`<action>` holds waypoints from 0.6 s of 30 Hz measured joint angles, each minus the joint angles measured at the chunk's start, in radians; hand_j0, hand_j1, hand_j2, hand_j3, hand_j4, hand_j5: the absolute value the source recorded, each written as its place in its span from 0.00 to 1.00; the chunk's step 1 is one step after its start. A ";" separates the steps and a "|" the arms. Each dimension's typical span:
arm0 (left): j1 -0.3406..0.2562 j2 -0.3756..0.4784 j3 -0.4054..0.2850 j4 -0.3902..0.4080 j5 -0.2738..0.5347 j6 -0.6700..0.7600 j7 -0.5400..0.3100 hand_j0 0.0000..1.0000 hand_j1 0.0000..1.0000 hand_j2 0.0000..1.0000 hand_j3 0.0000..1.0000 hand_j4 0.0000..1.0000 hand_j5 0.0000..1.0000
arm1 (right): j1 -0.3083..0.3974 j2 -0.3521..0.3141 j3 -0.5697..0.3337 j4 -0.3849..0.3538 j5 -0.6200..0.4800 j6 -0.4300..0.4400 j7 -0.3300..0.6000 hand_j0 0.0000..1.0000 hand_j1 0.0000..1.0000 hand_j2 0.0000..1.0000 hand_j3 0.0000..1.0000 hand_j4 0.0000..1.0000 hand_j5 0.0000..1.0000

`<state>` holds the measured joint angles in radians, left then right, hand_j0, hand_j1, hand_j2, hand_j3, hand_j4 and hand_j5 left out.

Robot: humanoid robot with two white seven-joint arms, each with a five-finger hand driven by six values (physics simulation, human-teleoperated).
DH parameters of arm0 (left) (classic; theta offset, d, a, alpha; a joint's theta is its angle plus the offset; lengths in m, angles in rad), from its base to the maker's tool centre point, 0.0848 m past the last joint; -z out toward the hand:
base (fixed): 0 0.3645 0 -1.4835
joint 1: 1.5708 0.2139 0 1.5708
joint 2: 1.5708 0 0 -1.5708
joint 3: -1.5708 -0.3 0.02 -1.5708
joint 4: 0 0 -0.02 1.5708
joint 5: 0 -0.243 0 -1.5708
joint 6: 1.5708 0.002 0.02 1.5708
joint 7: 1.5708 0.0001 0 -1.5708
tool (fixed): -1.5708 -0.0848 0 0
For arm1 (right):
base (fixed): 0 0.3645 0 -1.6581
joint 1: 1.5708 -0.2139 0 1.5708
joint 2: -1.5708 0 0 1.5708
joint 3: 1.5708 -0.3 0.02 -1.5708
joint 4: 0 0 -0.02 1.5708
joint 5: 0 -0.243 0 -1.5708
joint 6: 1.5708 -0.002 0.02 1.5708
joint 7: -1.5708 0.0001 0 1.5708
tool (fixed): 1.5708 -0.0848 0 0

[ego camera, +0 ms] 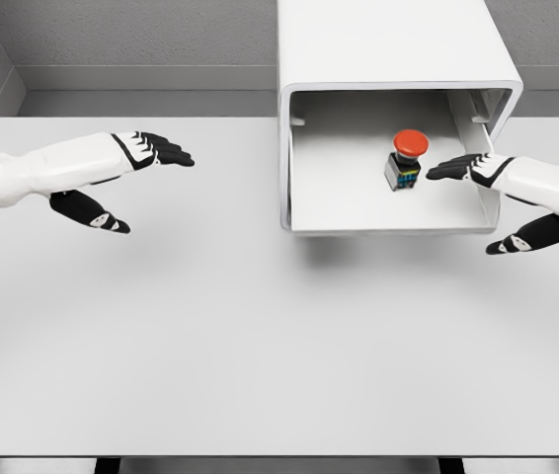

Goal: Slide open multi-storey tabletop storage cabinets and put open load switch and slide close multi-storey tabletop storage cabinets

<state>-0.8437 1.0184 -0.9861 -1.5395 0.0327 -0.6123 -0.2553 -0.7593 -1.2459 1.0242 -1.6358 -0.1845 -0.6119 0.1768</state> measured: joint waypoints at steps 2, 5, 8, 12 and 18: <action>0.002 0.001 0.000 0.000 0.000 0.000 0.000 1.00 1.00 1.00 1.00 1.00 1.00 | 0.000 0.006 -0.001 0.007 -0.001 0.000 0.001 1.00 1.00 1.00 1.00 1.00 1.00; 0.000 0.002 0.000 0.000 0.000 0.000 0.000 1.00 1.00 1.00 1.00 1.00 1.00 | -0.005 0.005 -0.006 0.010 -0.008 0.000 0.001 1.00 1.00 1.00 1.00 1.00 1.00; 0.000 0.002 0.000 0.000 0.000 0.000 0.001 1.00 1.00 1.00 1.00 1.00 1.00 | -0.006 -0.002 -0.010 -0.008 -0.014 0.000 0.001 1.00 1.00 1.00 1.00 1.00 1.00; 0.000 0.001 0.001 -0.001 0.000 0.000 0.001 1.00 1.00 1.00 1.00 1.00 1.00 | -0.008 -0.003 -0.013 -0.023 -0.022 0.000 0.001 1.00 1.00 1.00 1.00 1.00 1.00; 0.000 0.001 0.001 -0.002 0.001 0.000 0.002 1.00 1.00 1.00 1.00 1.00 1.00 | -0.018 0.019 -0.012 -0.005 -0.028 0.000 0.003 1.00 1.00 1.00 1.00 1.00 1.00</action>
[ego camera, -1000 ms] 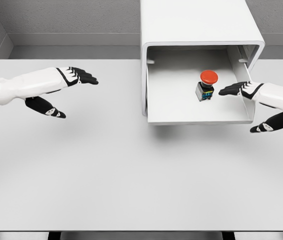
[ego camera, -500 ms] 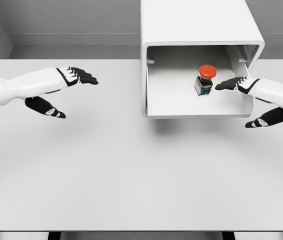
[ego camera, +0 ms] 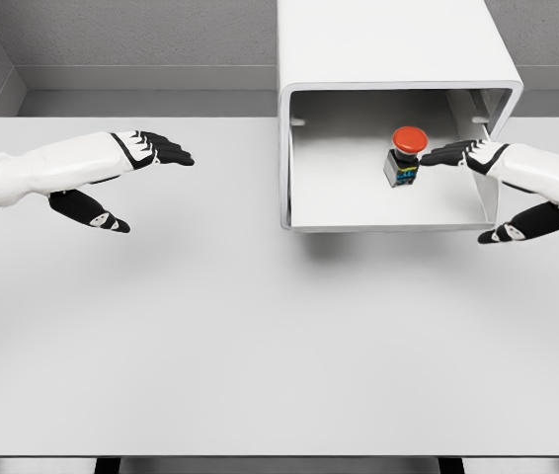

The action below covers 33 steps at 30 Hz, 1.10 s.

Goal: Slide open multi-storey tabletop storage cabinets and put open load switch and slide close multi-storey tabletop storage cabinets

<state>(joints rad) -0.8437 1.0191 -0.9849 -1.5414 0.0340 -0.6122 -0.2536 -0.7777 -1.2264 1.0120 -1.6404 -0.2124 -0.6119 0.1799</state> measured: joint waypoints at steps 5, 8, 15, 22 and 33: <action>0.000 -0.001 -0.001 -0.001 0.000 0.000 0.000 1.00 1.00 1.00 1.00 1.00 1.00 | -0.009 0.025 0.004 0.030 -0.001 0.000 0.003 1.00 1.00 1.00 1.00 1.00 1.00; 0.000 -0.001 -0.001 -0.002 0.000 0.000 0.000 1.00 1.00 1.00 1.00 1.00 1.00 | -0.009 0.035 0.007 0.038 0.000 0.000 0.005 1.00 1.00 1.00 1.00 1.00 1.00; 0.000 -0.001 -0.001 -0.004 0.000 0.000 0.001 1.00 1.00 1.00 1.00 1.00 1.00 | -0.003 0.035 0.012 0.032 0.001 0.000 0.016 1.00 1.00 1.00 1.00 1.00 1.00; 0.000 -0.001 -0.001 -0.005 0.001 0.000 0.003 1.00 1.00 1.00 1.00 1.00 1.00 | -0.002 0.043 0.014 0.041 0.001 0.000 0.045 1.00 1.00 1.00 1.00 1.00 1.00; 0.002 -0.002 -0.002 -0.006 0.002 0.000 0.002 1.00 1.00 1.00 1.00 1.00 1.00 | -0.008 0.095 0.009 0.104 -0.039 0.004 0.065 1.00 1.00 1.00 1.00 1.00 1.00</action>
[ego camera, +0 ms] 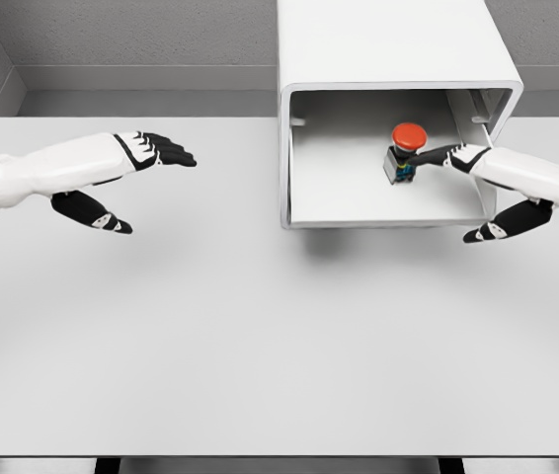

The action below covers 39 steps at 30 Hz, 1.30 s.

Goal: Slide open multi-storey tabletop storage cabinets and put open load switch and slide close multi-storey tabletop storage cabinets

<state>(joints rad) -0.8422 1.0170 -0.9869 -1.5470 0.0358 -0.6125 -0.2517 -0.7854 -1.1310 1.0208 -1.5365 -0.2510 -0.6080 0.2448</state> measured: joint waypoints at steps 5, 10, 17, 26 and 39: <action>0.000 0.000 0.000 -0.002 0.000 0.000 -0.003 1.00 1.00 1.00 1.00 1.00 1.00 | -0.014 0.010 0.003 0.021 0.016 -0.002 0.002 1.00 1.00 1.00 1.00 1.00 1.00; 0.000 0.001 0.001 -0.003 -0.001 0.000 -0.003 1.00 1.00 1.00 1.00 1.00 1.00 | -0.015 0.040 -0.008 0.055 -0.025 0.008 0.019 1.00 1.00 1.00 1.00 1.00 1.00; 0.000 0.000 0.000 -0.003 -0.001 0.000 -0.003 1.00 1.00 1.00 1.00 1.00 1.00 | -0.028 0.057 -0.006 0.081 -0.025 0.004 0.026 1.00 1.00 1.00 1.00 1.00 1.00; 0.005 0.003 0.006 -0.007 -0.002 0.001 -0.003 1.00 1.00 1.00 1.00 1.00 1.00 | -0.048 0.078 -0.005 0.118 0.002 -0.016 0.044 1.00 1.00 1.00 1.00 1.00 1.00; 0.006 0.017 0.030 -0.020 -0.002 0.007 -0.002 1.00 1.00 1.00 1.00 1.00 1.00 | -0.078 0.094 -0.026 0.159 0.098 -0.068 0.119 1.00 1.00 1.00 1.00 1.00 1.00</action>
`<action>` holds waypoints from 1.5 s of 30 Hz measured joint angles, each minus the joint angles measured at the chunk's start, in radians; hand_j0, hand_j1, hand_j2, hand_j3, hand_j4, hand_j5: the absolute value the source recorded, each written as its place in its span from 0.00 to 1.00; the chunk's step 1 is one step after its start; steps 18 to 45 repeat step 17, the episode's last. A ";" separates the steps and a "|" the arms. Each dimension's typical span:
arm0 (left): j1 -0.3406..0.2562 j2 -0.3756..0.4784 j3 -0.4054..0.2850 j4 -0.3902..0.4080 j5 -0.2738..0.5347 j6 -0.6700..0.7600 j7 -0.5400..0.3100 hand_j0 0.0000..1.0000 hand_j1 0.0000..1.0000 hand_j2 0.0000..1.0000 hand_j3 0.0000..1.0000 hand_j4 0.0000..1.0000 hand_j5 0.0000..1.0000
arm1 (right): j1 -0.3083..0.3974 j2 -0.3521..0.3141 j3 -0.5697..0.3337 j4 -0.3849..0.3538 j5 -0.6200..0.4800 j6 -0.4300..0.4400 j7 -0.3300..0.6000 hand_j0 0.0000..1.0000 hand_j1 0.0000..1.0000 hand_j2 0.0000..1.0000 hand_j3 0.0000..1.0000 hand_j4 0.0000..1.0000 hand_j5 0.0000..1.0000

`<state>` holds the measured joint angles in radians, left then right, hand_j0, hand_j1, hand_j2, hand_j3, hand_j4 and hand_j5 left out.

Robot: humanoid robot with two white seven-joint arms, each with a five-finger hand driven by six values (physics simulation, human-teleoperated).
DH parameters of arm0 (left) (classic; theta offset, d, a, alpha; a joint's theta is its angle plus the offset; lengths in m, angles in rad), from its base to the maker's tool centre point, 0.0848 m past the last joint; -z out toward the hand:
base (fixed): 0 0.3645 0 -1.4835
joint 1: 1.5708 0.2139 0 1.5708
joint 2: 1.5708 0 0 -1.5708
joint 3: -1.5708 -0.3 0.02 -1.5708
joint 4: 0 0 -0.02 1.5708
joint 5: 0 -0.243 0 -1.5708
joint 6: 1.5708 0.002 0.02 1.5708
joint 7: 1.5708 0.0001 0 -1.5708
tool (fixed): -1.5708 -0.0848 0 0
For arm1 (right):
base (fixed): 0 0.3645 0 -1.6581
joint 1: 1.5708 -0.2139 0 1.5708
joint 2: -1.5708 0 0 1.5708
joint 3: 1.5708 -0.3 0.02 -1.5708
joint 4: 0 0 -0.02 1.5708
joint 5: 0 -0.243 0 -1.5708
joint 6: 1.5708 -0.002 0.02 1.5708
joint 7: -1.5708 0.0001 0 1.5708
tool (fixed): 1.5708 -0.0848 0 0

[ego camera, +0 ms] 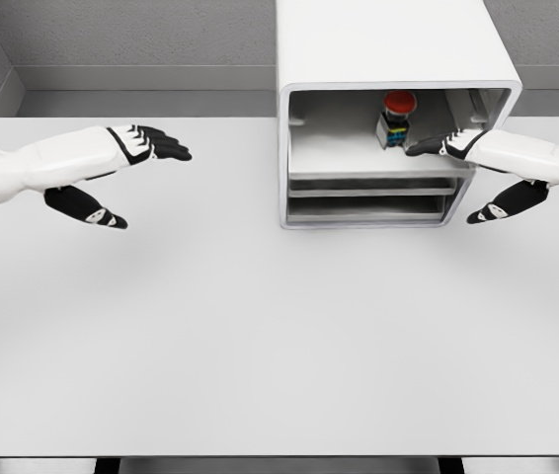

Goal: Slide open multi-storey tabletop storage cabinets and put open load switch and slide close multi-storey tabletop storage cabinets

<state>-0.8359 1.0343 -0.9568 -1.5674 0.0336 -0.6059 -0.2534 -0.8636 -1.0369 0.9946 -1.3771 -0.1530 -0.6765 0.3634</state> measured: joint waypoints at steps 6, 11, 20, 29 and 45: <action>0.001 -0.012 -0.021 0.008 0.000 -0.005 0.000 1.00 1.00 1.00 1.00 1.00 1.00 | 0.004 -0.120 0.028 -0.199 -0.033 0.057 -0.058 1.00 1.00 1.00 1.00 1.00 1.00; 0.049 -0.008 -0.020 0.010 -0.002 -0.006 -0.002 1.00 1.00 1.00 1.00 1.00 1.00 | 0.052 -0.249 0.050 -0.285 -0.039 0.062 -0.068 1.00 1.00 1.00 1.00 1.00 1.00; 0.064 0.003 -0.016 0.013 -0.003 -0.006 -0.003 1.00 1.00 1.00 1.00 1.00 1.00 | 0.078 -0.333 0.062 -0.301 -0.039 0.064 -0.058 1.00 1.00 1.00 1.00 1.00 1.00; 0.064 0.003 -0.016 0.013 -0.003 -0.006 -0.003 1.00 1.00 1.00 1.00 1.00 1.00 | 0.078 -0.333 0.062 -0.301 -0.039 0.064 -0.058 1.00 1.00 1.00 1.00 1.00 1.00; 0.064 0.003 -0.016 0.013 -0.003 -0.006 -0.003 1.00 1.00 1.00 1.00 1.00 1.00 | 0.078 -0.333 0.062 -0.301 -0.039 0.064 -0.058 1.00 1.00 1.00 1.00 1.00 1.00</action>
